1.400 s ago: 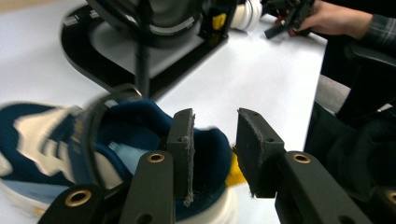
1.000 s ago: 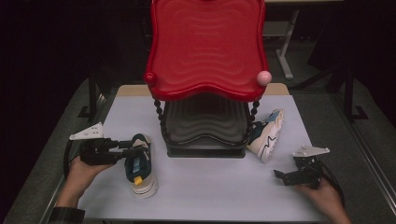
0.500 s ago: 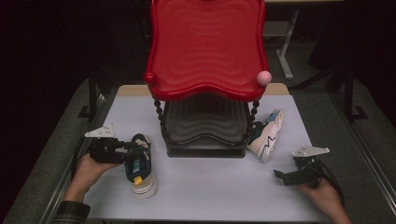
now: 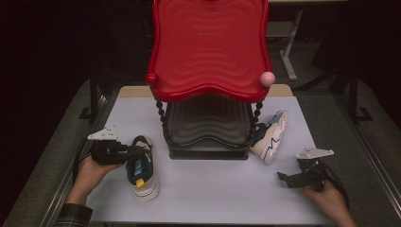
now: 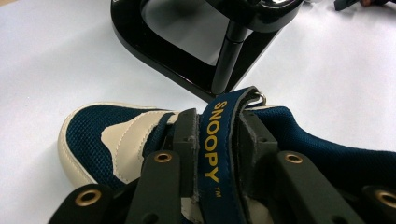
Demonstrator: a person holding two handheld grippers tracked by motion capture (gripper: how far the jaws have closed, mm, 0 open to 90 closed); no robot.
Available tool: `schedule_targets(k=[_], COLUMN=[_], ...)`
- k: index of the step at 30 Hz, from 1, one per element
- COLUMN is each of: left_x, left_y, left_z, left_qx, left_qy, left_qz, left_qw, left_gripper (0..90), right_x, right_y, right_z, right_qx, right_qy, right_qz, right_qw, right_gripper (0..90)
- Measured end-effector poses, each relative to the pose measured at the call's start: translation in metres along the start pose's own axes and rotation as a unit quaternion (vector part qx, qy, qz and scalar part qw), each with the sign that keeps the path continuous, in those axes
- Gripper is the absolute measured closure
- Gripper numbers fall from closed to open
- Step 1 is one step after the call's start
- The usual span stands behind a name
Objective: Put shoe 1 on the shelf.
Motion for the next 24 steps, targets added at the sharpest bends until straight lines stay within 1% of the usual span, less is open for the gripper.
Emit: schedule_targets(k=[3, 5, 7, 11, 18, 24], left_x=[0.0, 0.0, -0.001, -0.005, -0.017, -0.031], left_y=[-0.002, -0.004, -0.006, -0.013, -0.03, -0.045], left_z=[0.001, 0.003, 0.005, 0.008, 0.013, 0.018], left_qx=[0.006, 0.013, 0.016, 0.02, 0.035, 0.035], left_qy=[0.0, 0.002, 0.006, 0.006, 0.013, 0.03], left_qz=[0.003, 0.007, 0.01, 0.026, 0.056, 0.067], left_qw=[1.0, 0.9999, 0.9998, 0.9994, 0.9977, 0.9967], left_gripper=[72.3, 72.4, 72.4, 72.4, 72.4, 72.3], right_x=[0.0, 0.0, 0.0, 0.0, 0.0, 0.0], right_y=[0.0, 0.0, 0.0, 0.0, 0.0, 0.0], right_z=[0.0, 0.0, 0.0, 0.0, 0.0, 0.0], right_qx=[0.0, 0.0, 0.0, 0.0, 0.0, -0.001], right_qy=[0.0, 0.0, 0.0, 0.0, 0.0, 0.0], right_qz=[0.0, 0.0, 0.0, 0.0, 0.0, 0.0], right_qw=[1.0, 1.0, 1.0, 1.0, 1.0, 1.0], right_gripper=[0.0, 0.0, 0.0, 0.0, 0.0, 0.0])
Point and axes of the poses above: each handheld gripper's, and its own axes: y roughly forward along the jaws, x roughly out of its underside, z roughly to its right, the point moved 2 cm from there along y, roughly forward along the jaws, and after that the axes turned 7 degrees about -z, right-handed, at the moved point
